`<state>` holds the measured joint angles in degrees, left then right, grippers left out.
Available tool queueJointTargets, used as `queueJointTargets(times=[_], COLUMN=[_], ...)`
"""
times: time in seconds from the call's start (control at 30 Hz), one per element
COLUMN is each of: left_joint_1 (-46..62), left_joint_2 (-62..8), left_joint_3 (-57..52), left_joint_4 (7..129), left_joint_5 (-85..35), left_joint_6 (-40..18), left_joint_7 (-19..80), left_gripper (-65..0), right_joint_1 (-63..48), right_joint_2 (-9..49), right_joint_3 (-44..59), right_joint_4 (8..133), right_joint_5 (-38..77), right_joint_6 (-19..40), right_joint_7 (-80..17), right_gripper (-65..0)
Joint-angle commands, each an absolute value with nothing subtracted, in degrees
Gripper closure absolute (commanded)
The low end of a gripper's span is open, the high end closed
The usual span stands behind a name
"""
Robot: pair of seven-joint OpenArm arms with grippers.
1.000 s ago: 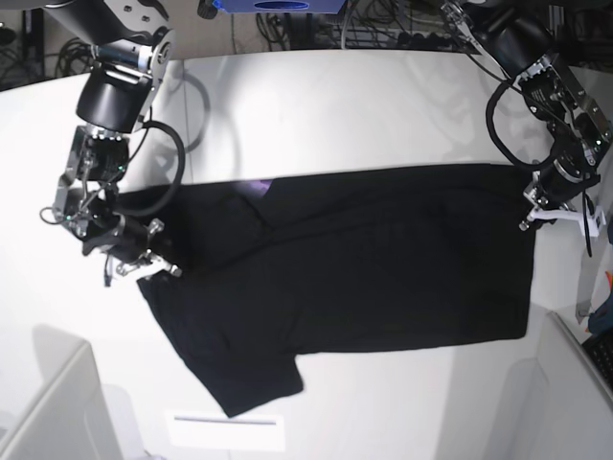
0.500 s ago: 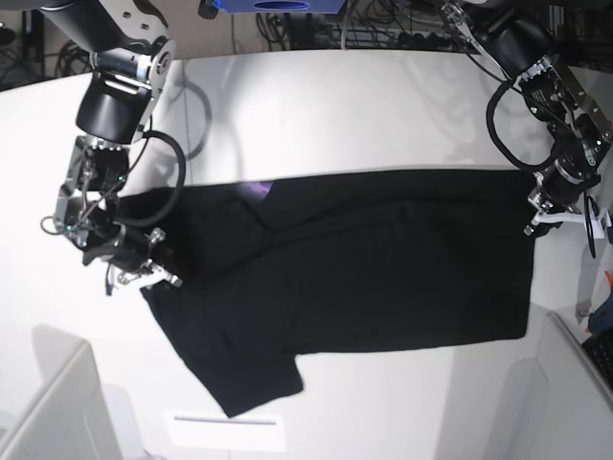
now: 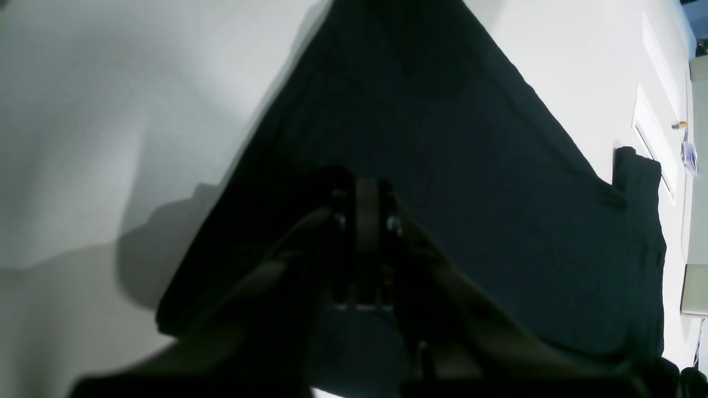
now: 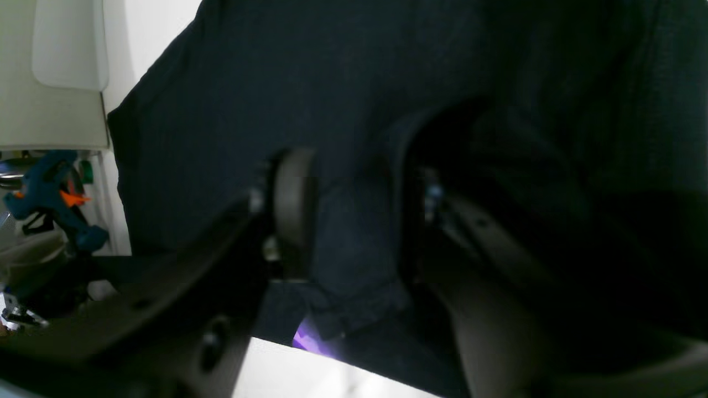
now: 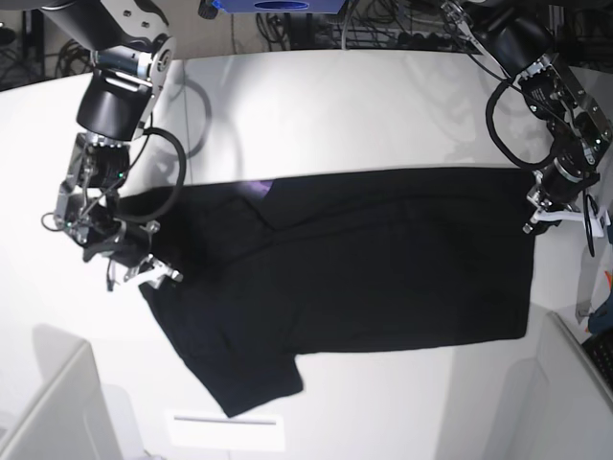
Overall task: Fold the T-shirt properly
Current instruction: 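Pull the shirt further toward the robot with both grippers, then release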
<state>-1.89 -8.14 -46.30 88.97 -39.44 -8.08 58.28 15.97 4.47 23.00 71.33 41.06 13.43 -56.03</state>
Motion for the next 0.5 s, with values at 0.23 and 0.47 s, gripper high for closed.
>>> queueJointTargets(times=[0.23, 0.47], left_joint_1=[-1.01, 7.60], left_joint_2=[-8.57, -4.53], left_joint_3=[-49.19, -53.58], left_joint_4=[95.25, 98.24], left_joint_5=[-40.75, -40.84], left_joint_6=[-8.57, -10.07], left_joint_7=[57.36, 57.19], left_gripper=[-46.1, -47.9], right_joint_1=[6.02, -9.45], right_joint_2=[3.21, 1.54], right_joint_3=[23.43, 23.43], right_joint_4=[96.31, 112.22], right_joint_5=[42.51, 42.77], right_joint_6=[9.80, 7.43], right_joint_7=[-51.65, -46.90], right_gripper=[-25.7, -26.1])
